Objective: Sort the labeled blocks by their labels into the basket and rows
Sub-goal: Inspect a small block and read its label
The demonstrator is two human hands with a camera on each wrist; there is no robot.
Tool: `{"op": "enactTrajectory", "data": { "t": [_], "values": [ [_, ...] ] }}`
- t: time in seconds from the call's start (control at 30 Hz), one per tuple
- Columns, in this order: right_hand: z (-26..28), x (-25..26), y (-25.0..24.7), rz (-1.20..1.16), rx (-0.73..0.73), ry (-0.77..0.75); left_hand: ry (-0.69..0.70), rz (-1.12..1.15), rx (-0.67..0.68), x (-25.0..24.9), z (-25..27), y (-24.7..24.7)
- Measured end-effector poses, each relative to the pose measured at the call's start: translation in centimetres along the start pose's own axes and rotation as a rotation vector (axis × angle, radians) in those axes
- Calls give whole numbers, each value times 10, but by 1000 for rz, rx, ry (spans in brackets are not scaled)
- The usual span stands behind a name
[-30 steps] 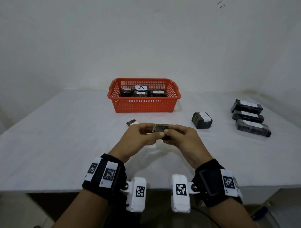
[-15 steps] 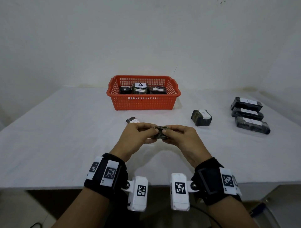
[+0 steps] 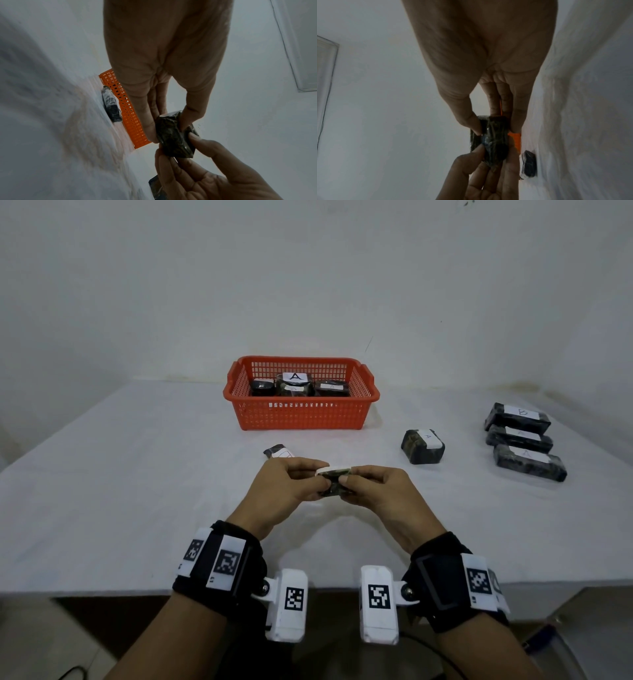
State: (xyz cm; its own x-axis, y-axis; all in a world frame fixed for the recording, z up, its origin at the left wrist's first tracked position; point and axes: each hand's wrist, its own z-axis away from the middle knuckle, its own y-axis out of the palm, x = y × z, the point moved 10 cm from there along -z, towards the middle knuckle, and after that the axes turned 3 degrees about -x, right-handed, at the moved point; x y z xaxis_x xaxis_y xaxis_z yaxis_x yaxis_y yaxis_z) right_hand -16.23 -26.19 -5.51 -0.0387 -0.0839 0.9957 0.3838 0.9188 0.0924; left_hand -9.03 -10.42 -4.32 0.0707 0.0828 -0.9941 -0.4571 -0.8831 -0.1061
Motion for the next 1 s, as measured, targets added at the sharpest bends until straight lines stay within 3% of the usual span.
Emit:
{"op": "enactTrajectory", "data": {
  "t": [0.37,0.53,0.77,1.0],
  "values": [
    [6,-2,8,-72,52,90,103,-102,-15,-11,4,-1],
    [3,1,-1,-63,-26,25,100,-63,45,-15,7,7],
    [2,6,-5,-74,-48,-21,44,55,-74,-8,3,-3],
    [4,6,-8,-16,-61,-45,56,81,-57,-9,6,1]
  ]
}}
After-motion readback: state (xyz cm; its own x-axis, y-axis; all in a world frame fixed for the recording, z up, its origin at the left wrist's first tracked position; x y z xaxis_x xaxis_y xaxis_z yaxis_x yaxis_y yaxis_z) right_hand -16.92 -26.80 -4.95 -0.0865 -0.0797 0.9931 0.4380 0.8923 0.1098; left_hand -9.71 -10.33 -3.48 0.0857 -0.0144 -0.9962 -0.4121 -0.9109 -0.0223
